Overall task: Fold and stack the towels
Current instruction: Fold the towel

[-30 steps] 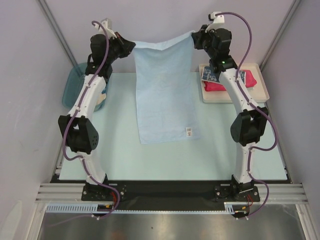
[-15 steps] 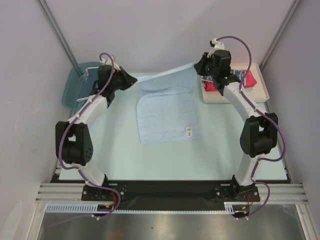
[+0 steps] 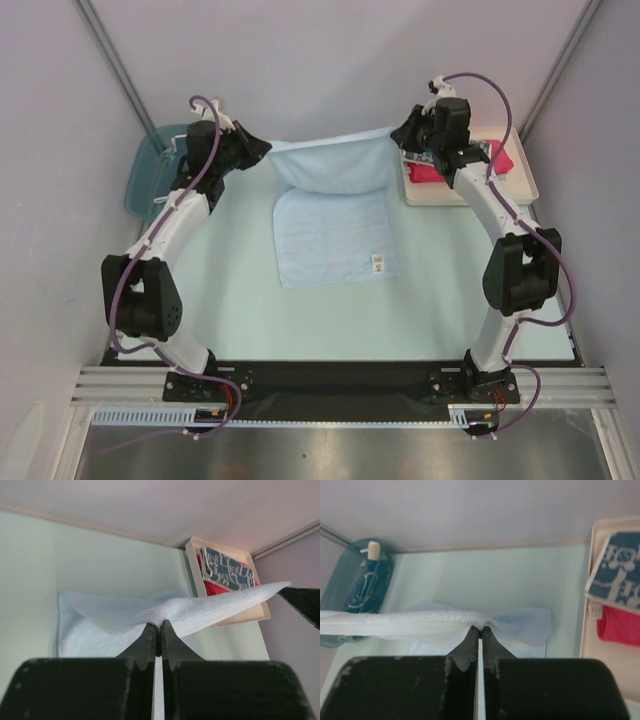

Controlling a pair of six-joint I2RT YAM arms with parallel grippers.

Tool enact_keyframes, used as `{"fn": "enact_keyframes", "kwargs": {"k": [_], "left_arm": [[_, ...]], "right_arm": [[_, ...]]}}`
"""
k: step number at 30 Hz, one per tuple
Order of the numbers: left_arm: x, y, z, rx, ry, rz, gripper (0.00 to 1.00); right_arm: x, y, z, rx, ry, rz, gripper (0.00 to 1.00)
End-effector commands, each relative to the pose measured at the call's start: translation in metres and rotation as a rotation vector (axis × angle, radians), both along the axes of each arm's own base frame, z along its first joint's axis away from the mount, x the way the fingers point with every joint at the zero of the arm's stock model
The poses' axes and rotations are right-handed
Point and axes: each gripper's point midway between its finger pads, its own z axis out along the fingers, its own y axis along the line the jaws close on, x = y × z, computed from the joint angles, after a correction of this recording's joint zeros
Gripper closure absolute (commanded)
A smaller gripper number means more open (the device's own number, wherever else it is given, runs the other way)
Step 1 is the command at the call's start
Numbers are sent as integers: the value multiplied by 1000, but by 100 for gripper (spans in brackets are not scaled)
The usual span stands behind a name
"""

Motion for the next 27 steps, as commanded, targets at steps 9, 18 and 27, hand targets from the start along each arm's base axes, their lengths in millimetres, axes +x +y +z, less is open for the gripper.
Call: {"fn": "enact_keyframes", "kwargs": {"k": [9, 18, 27], "left_arm": [[100, 19, 89, 86, -332, 58, 100], [131, 33, 82, 102, -354, 66, 100], [120, 29, 44, 75, -266, 27, 100]], "right_arm": [[98, 14, 103, 68, -315, -36, 100], [127, 24, 64, 67, -301, -34, 100], [117, 19, 32, 39, -211, -35, 100]]}}
